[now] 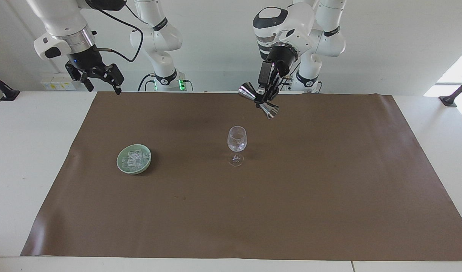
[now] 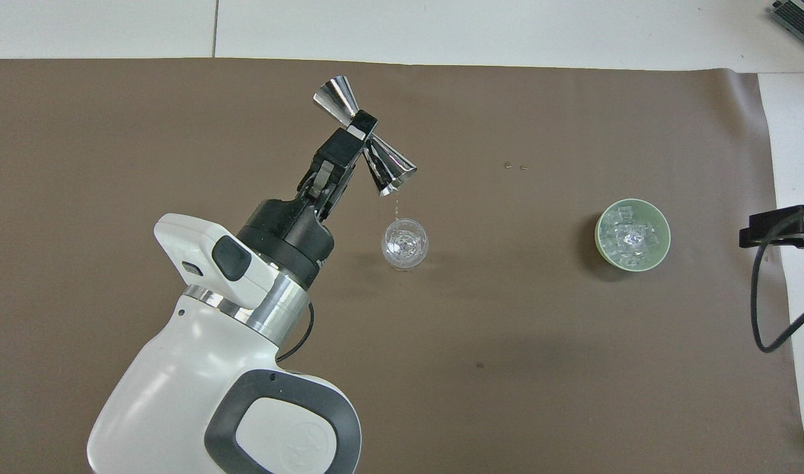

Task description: Pour wine and add ice with both arms

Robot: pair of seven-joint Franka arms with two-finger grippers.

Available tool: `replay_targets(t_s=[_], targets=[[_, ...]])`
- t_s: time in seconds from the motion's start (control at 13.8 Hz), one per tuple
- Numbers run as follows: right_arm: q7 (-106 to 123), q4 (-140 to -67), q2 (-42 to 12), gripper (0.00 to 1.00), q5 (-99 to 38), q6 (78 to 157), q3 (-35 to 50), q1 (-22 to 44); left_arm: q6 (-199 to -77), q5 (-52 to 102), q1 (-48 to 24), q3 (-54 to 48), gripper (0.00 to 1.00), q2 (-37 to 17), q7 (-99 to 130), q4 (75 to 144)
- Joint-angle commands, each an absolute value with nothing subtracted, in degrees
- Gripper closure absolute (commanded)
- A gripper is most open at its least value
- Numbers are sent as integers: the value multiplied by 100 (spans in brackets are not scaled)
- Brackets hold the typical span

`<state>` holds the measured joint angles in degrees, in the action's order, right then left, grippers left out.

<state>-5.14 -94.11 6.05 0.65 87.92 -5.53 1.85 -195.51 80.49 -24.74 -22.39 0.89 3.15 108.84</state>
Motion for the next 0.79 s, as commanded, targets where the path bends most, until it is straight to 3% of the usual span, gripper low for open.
replay_targets(t_s=[0.0, 0.72], targets=[[-334, -9501, 694, 0, -70, 8798, -527, 123, -19679, 7998, -2575, -2197, 100, 0, 123, 10749], [-334, -9501, 694, 0, -70, 8798, -527, 123, -19687, 8051, -2540, -2206, 100, 9, 26, 10828]])
